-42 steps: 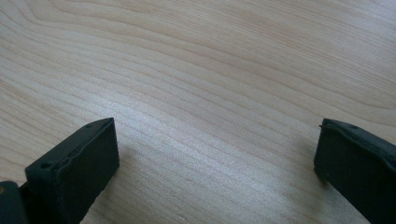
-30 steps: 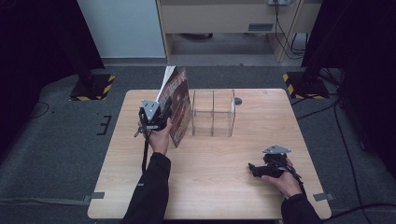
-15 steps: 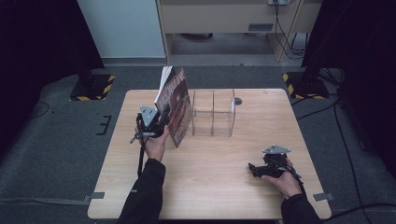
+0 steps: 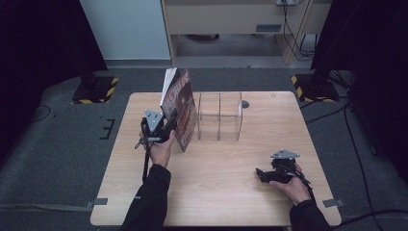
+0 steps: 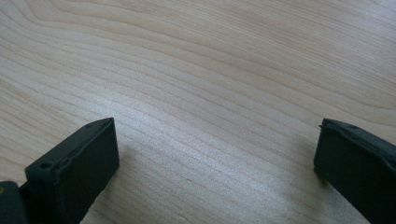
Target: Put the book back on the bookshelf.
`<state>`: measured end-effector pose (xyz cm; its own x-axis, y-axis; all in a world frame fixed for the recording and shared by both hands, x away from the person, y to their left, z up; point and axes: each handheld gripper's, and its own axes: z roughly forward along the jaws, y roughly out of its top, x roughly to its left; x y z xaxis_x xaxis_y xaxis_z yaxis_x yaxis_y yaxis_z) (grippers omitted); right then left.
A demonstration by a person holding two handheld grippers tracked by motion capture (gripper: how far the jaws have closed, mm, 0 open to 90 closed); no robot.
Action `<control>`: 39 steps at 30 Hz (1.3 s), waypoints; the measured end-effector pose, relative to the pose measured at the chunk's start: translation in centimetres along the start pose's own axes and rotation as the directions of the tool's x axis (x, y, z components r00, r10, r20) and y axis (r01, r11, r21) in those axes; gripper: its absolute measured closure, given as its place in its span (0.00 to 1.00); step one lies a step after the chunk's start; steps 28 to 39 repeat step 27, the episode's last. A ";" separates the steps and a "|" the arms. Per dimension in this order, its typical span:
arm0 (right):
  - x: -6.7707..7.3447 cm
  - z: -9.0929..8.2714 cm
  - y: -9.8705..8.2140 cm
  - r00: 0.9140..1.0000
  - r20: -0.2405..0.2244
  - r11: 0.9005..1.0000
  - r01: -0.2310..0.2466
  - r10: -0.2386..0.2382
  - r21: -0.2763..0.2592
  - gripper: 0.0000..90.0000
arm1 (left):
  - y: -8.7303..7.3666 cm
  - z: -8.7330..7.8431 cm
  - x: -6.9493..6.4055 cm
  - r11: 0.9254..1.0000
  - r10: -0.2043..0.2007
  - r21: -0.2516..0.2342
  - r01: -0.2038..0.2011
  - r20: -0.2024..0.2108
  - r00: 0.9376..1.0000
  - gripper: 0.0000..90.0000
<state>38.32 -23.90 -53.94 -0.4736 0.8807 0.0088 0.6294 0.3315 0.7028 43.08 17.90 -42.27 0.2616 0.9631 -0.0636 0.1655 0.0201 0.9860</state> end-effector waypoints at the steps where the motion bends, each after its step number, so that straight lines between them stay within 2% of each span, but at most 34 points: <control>1: 0.0 0.0 0.0 1.000 0.000 1.000 0.000 0.000 0.000 0.00 | 0.0 -0.1 0.1 1.000 0.002 0.003 -0.002 0.014 1.000 0.69; 5: 0.0 0.0 0.0 1.000 0.000 1.000 0.000 0.000 0.000 0.00 | -0.4 -1.5 0.8 0.999 0.046 0.020 -0.047 0.061 0.997 0.60; 10: 0.0 0.0 0.0 1.000 0.000 1.000 0.000 0.000 0.000 0.00 | -1.6 -3.5 1.8 0.996 0.071 0.044 -0.075 0.096 0.993 0.53; 14: 0.0 0.0 0.0 1.000 0.000 1.000 0.000 0.000 0.000 0.00 | -2.7 -4.8 2.6 0.994 0.075 0.068 -0.083 0.113 0.991 0.50; 18: 0.0 0.0 0.0 1.000 0.000 1.000 0.000 0.000 0.000 0.00 | -4.0 -6.0 3.3 0.992 0.062 0.098 -0.076 0.142 0.988 0.47; 21: 0.0 0.0 0.0 1.000 0.000 1.000 0.000 0.000 0.000 0.00 | -5.2 -6.9 3.9 0.988 0.056 0.131 -0.077 0.155 0.986 0.44; 25: 0.0 0.0 0.0 1.000 0.000 1.000 -0.001 0.001 0.002 0.00 | -6.3 -7.4 4.7 0.981 0.037 0.183 -0.068 0.168 0.985 0.40; 26: 0.0 -0.1 0.0 1.000 -0.001 1.000 0.001 -0.001 0.003 0.00 | -6.7 -7.5 4.9 0.977 0.035 0.202 -0.070 0.173 0.984 0.38; 27: 0.0 -0.1 0.0 1.000 0.000 1.000 0.005 -0.005 0.000 0.00 | -7.1 -7.5 5.0 0.970 0.038 0.231 -0.079 0.177 0.983 0.37; 39: 0.0 -0.1 0.0 1.000 0.000 1.000 0.005 -0.005 0.000 0.00 | -7.1 -7.5 5.0 0.970 0.038 0.231 -0.079 0.177 0.983 0.37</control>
